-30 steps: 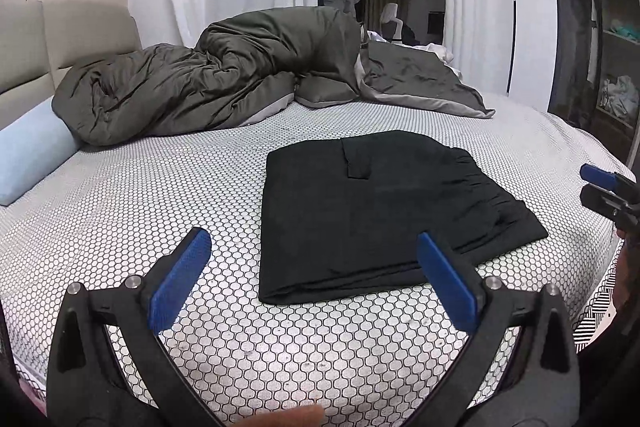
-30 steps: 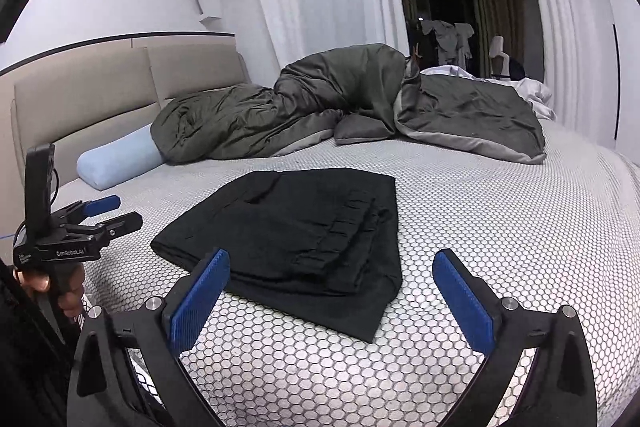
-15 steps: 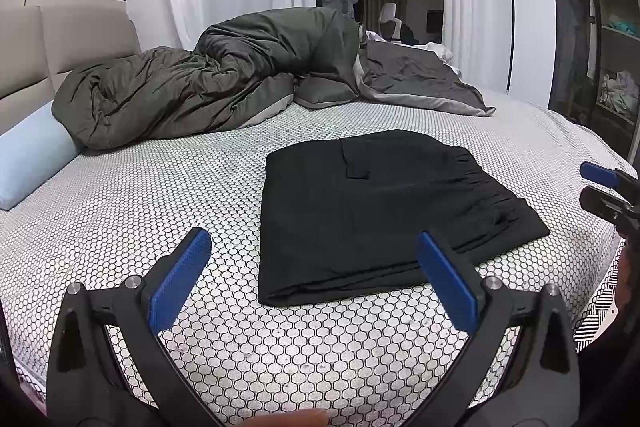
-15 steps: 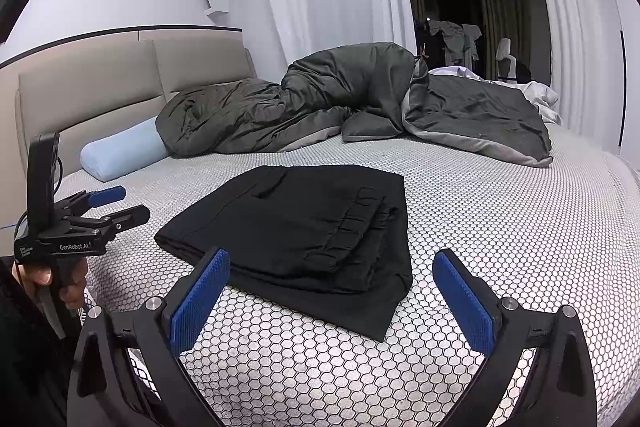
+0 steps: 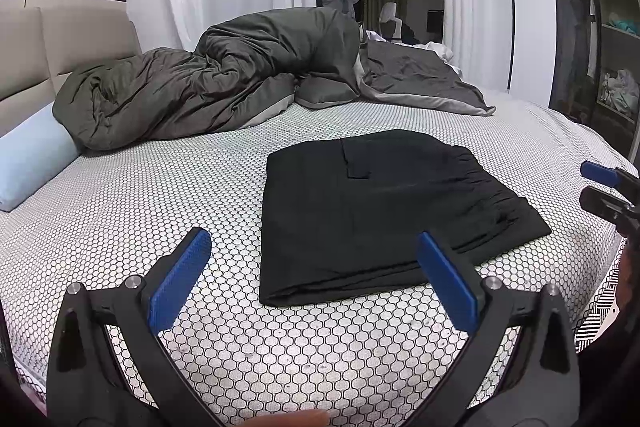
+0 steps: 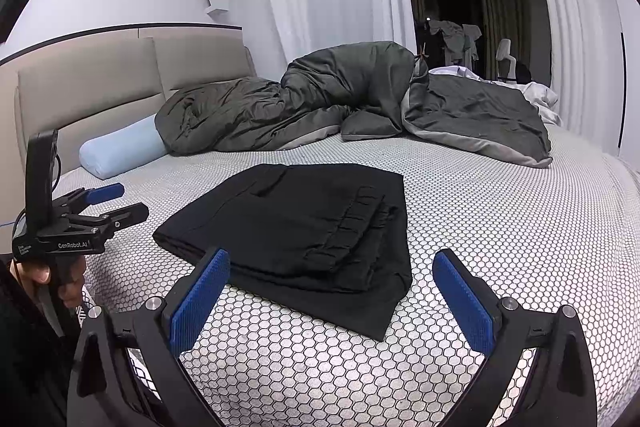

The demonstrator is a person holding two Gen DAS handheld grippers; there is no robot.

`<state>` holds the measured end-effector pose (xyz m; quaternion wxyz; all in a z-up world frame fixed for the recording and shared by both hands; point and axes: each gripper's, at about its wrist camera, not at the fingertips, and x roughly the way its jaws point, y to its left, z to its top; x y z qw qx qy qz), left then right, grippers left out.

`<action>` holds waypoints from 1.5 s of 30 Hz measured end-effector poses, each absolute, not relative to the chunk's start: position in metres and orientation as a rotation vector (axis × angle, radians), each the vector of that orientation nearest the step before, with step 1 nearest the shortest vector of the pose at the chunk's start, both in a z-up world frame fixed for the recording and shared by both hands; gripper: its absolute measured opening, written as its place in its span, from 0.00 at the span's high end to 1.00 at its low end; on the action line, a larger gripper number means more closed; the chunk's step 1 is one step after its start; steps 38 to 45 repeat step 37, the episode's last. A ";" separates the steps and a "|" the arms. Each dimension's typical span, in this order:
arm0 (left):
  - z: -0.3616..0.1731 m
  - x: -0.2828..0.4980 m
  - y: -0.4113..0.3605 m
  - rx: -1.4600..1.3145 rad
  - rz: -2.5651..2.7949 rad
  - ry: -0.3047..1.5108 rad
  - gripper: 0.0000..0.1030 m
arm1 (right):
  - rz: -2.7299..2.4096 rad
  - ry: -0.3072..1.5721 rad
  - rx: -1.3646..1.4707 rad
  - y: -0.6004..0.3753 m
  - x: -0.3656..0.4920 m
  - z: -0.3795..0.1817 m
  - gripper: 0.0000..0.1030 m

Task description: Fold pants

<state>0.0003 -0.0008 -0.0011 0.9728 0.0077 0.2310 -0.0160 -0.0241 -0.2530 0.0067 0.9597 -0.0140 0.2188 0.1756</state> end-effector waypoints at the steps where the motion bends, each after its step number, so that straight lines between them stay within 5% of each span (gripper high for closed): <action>1: -0.002 0.001 0.000 0.015 -0.031 0.465 0.01 | 0.356 0.444 -0.028 -0.253 -0.024 0.007 0.00; 45: -0.003 -0.005 0.008 0.020 -0.036 0.448 0.01 | 0.372 0.427 -0.068 -0.242 -0.028 0.004 0.00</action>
